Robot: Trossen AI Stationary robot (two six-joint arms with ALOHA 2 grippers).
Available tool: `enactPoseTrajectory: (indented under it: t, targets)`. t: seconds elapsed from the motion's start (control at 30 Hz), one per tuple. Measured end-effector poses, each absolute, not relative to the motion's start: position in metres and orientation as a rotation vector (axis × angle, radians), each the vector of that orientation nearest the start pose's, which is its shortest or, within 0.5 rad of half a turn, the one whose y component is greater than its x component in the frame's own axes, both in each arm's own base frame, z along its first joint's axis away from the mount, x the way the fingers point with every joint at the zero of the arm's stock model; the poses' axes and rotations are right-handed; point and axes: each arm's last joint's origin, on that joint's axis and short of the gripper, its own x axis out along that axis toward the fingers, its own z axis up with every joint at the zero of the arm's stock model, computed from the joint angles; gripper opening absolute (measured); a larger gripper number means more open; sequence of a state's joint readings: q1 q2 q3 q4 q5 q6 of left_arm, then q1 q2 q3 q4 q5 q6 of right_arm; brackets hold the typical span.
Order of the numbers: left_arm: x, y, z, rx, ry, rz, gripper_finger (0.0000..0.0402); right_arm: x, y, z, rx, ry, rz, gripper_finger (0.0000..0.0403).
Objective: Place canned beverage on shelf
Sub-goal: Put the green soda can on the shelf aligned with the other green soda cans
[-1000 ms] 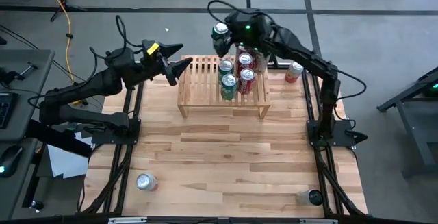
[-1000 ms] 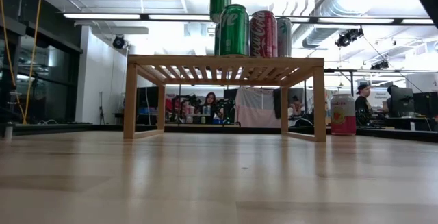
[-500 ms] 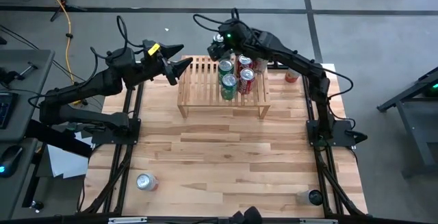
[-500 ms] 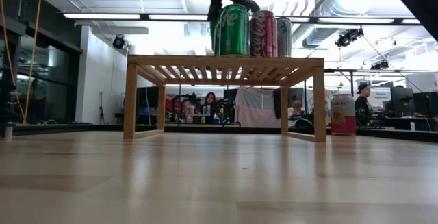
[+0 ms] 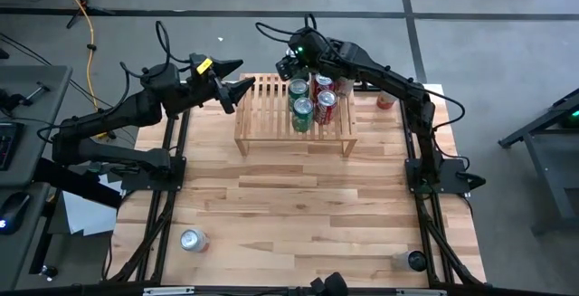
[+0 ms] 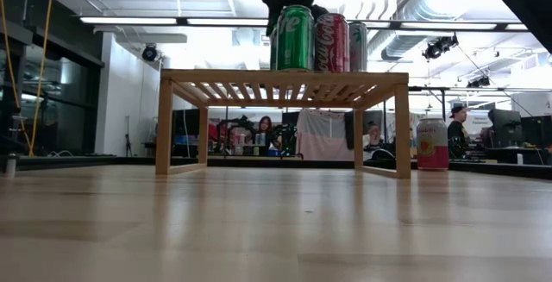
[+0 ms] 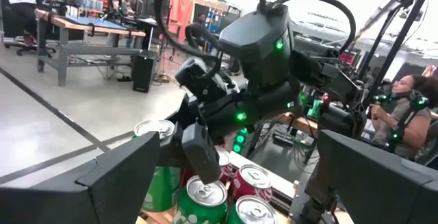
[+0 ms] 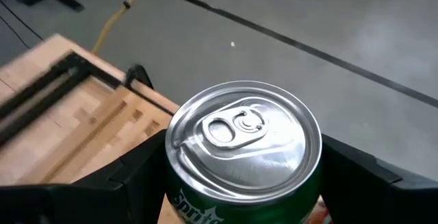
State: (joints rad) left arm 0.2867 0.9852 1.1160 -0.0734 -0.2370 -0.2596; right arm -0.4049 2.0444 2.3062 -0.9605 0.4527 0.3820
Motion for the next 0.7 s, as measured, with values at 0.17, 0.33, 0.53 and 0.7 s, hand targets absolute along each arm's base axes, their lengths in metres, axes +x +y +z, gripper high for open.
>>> enactPoseTrajectory:
  t: [0.17,0.33,0.53,0.7]
  targets:
    - [0.195,0.064,0.419,-0.252,-0.110,0.515,0.0388,0.394,-0.182,0.399,0.295,0.567,-0.945,0.0291]
    - [0.195,0.064,0.419,-0.252,-0.108,0.516,0.0388,0.399,-0.173,0.400,0.226,0.574,-0.938,0.0291]
    - [0.195,0.064,0.419,-0.251,-0.108,0.516,0.0388,0.403,-0.164,0.406,0.183,0.545,-0.897,0.0291]
    - [0.195,0.064,0.418,-0.251,-0.102,0.516,0.0388,0.399,-0.164,0.407,0.173,0.568,-0.905,0.0291]
